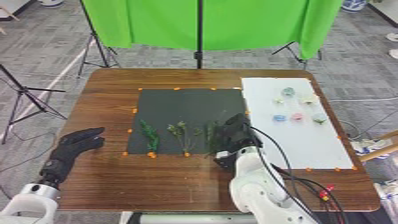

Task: Arrange flowers

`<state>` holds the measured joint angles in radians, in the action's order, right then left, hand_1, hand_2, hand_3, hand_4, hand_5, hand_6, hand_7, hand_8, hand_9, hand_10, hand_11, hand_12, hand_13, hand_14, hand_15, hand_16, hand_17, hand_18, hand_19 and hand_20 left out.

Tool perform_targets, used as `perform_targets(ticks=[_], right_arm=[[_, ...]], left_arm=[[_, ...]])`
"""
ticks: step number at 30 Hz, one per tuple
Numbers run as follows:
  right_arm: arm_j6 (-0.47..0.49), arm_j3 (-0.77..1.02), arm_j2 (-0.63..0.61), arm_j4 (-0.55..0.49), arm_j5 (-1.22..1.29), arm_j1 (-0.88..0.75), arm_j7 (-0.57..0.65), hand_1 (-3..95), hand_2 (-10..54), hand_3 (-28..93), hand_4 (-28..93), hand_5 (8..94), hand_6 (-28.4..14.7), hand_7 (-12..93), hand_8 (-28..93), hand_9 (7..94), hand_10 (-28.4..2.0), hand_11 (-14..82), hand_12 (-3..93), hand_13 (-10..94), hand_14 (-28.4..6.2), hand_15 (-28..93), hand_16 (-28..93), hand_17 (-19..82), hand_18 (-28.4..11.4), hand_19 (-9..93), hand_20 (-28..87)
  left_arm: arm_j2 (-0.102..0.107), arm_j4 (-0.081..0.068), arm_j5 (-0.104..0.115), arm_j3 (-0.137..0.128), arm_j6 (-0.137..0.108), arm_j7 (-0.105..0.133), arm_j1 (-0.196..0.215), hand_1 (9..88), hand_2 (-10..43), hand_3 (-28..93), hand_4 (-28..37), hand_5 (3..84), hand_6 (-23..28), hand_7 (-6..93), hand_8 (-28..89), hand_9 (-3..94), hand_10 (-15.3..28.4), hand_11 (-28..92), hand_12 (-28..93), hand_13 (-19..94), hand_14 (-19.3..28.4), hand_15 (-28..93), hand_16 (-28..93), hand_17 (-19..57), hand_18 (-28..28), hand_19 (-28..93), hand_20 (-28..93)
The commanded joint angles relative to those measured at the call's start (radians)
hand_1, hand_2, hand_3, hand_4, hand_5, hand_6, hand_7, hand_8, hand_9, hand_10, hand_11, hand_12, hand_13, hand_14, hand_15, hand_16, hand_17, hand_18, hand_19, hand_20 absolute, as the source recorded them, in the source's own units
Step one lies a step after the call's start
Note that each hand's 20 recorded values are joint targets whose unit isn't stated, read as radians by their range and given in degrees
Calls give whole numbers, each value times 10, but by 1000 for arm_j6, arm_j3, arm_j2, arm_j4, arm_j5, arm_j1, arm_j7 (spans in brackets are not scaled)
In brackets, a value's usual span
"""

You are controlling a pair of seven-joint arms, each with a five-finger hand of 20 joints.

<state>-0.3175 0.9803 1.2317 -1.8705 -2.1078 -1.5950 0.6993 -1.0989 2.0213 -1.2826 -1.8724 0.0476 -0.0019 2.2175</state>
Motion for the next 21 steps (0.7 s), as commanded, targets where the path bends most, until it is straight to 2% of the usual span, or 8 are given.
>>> perform_targets(ticks=[1,5,9,10,11,13,16,21], right_arm=[[-27,7,-1,-6,-16,-25,-35,475,-95,570,-43,833,-45,326,178,915,-114,472,306,937,17,743,241,685,-160,932,564],[-38,2,-11,-15,26,-23,-134,466,-95,575,-46,828,-43,325,173,911,-113,469,306,937,14,739,243,674,-164,932,569],[-10,1,-21,-44,155,-35,-252,421,-95,631,-84,809,-36,307,141,909,-114,405,303,937,3,710,273,658,-169,932,593],[15,2,-21,-48,160,-39,-281,391,-90,655,-89,807,-33,307,81,910,-114,386,297,937,0,705,275,656,-169,932,596],[42,2,-23,-48,167,-39,-304,352,-46,669,-95,802,-32,294,-51,910,-117,322,271,937,-5,690,279,646,-173,932,611],[82,-3,-22,-37,176,-30,-333,325,10,668,-107,782,-29,271,-92,894,-124,235,229,937,-13,672,281,634,-173,932,621],[155,3,-27,-37,175,-38,-335,306,40,668,-113,754,-25,256,-93,863,-129,182,203,937,-16,664,280,625,-174,932,625],[184,6,-29,-21,153,-43,-311,283,65,666,-120,724,-24,237,-88,811,-141,130,168,937,-19,659,275,620,-177,932,623]], left_arm=[[-8,1,-7,-3,16,-16,9,333,7,627,-152,464,53,135,-56,467,146,237,136,368,191,279,14,42,163,284,290],[-8,2,-7,-4,17,-20,8,334,8,627,-152,464,53,134,-56,467,145,237,137,368,191,278,15,43,163,284,290],[-7,1,-8,-1,17,-20,6,334,8,627,-152,464,53,134,-57,467,145,236,136,368,191,277,15,42,163,283,291],[-7,1,-8,-1,17,-19,7,334,8,627,-152,463,53,134,-56,467,146,235,136,367,191,276,15,42,163,283,291],[-7,1,-8,0,16,-19,8,334,9,627,-153,463,53,134,-57,467,145,235,136,367,191,277,15,42,163,284,291],[-7,-1,-8,-1,19,-21,5,334,10,627,-153,464,53,134,-56,467,145,236,137,367,191,277,15,42,163,284,291],[-8,0,-9,-1,20,-20,6,334,11,627,-154,464,53,134,-56,467,145,236,136,368,191,277,15,42,163,283,291],[-7,-1,-8,-3,21,-22,5,333,12,628,-153,463,53,134,-57,468,146,237,137,367,191,277,15,42,163,284,291]])
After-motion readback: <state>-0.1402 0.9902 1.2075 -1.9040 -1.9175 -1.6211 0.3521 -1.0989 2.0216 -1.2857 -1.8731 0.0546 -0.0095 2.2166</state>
